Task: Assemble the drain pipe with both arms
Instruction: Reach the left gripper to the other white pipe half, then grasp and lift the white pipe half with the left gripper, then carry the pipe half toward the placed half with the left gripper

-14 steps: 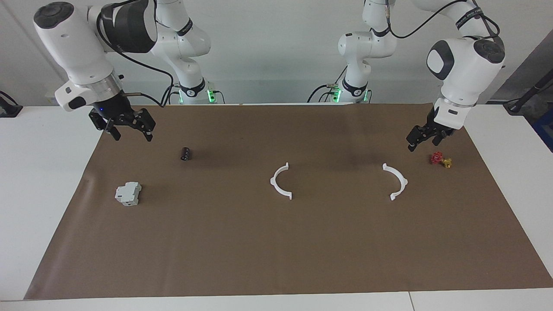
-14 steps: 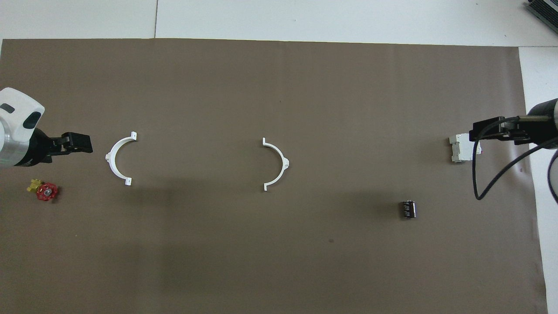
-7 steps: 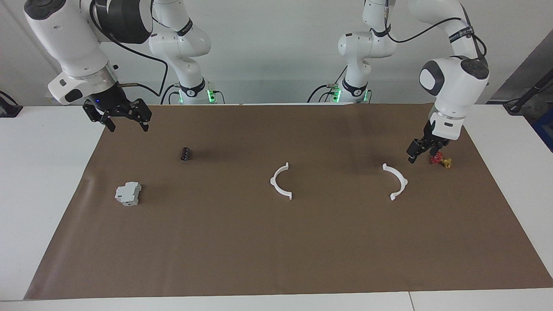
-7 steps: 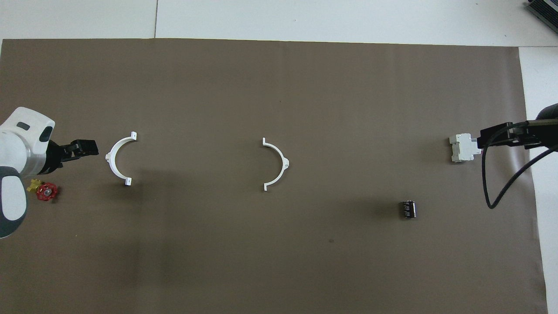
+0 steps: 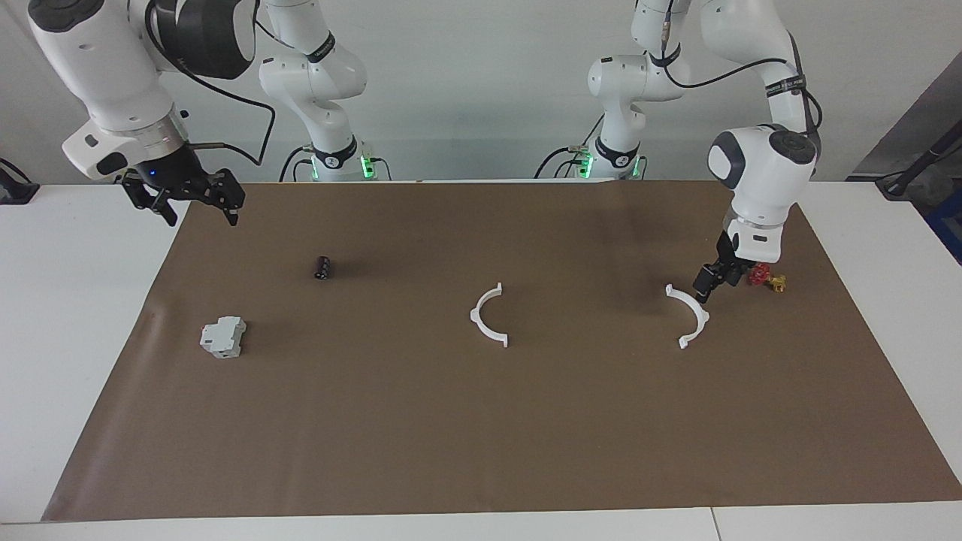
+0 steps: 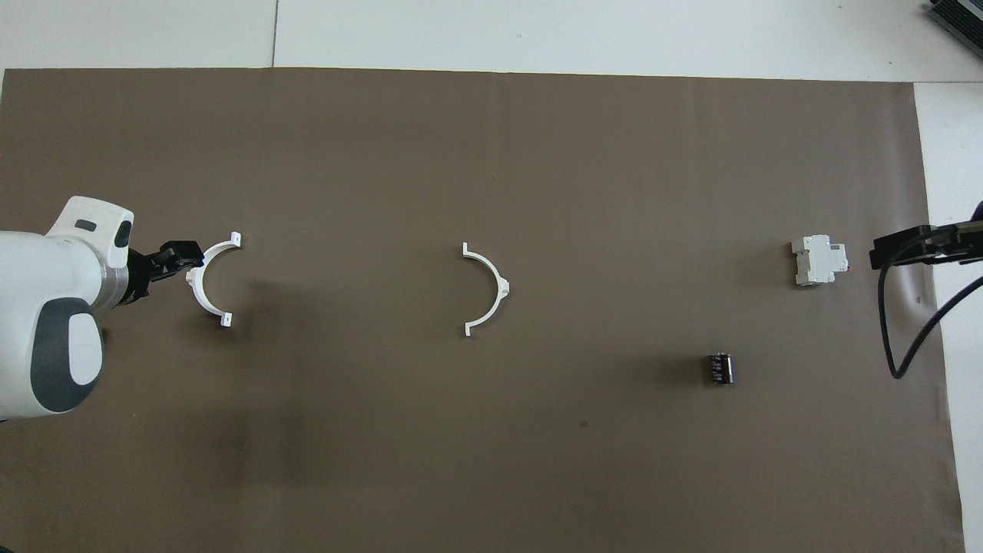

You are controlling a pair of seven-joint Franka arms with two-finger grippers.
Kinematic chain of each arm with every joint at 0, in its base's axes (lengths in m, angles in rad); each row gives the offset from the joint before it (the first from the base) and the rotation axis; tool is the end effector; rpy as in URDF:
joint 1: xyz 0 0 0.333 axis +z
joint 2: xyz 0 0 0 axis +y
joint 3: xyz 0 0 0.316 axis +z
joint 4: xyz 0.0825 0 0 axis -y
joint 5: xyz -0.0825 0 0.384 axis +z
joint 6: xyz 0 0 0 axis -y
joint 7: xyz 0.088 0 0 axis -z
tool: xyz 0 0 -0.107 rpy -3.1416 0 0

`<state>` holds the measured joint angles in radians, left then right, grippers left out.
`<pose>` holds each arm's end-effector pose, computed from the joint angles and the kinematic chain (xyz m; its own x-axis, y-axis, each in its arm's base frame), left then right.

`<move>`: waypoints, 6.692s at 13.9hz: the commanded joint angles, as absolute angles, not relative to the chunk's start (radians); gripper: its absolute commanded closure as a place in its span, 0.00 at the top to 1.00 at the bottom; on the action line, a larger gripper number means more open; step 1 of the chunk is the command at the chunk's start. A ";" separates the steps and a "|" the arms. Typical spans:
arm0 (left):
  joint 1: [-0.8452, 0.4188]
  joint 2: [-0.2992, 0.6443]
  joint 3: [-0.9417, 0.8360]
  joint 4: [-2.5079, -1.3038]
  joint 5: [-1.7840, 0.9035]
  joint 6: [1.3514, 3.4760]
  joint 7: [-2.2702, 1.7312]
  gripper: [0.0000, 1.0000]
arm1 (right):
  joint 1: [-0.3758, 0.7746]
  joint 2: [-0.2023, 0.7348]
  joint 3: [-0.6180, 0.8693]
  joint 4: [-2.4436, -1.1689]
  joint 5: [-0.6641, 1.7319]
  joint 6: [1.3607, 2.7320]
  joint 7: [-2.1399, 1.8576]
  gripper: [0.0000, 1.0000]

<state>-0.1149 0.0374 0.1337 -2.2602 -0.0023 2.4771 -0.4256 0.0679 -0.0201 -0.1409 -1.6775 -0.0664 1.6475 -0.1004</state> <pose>0.5416 0.0100 0.3628 0.8876 0.4304 0.1643 0.4246 -0.9026 0.0709 0.5508 -0.0476 0.5918 0.9993 0.0323 -0.0165 0.0333 -0.9975 0.0619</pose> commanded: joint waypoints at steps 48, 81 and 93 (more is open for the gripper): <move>-0.160 0.032 0.106 -1.961 0.064 1.976 -0.399 0.00 | 0.084 -0.025 -0.133 -1.606 0.028 1.540 -0.034 1.00; -0.446 0.052 -0.005 -2.172 0.057 2.448 -0.928 0.00 | 0.084 -0.025 -0.133 -1.606 0.028 1.540 -0.032 1.00; -0.554 0.198 -0.002 -2.161 0.144 2.510 -1.054 0.00 | 0.084 -0.025 -0.133 -1.606 0.028 1.540 -0.034 1.00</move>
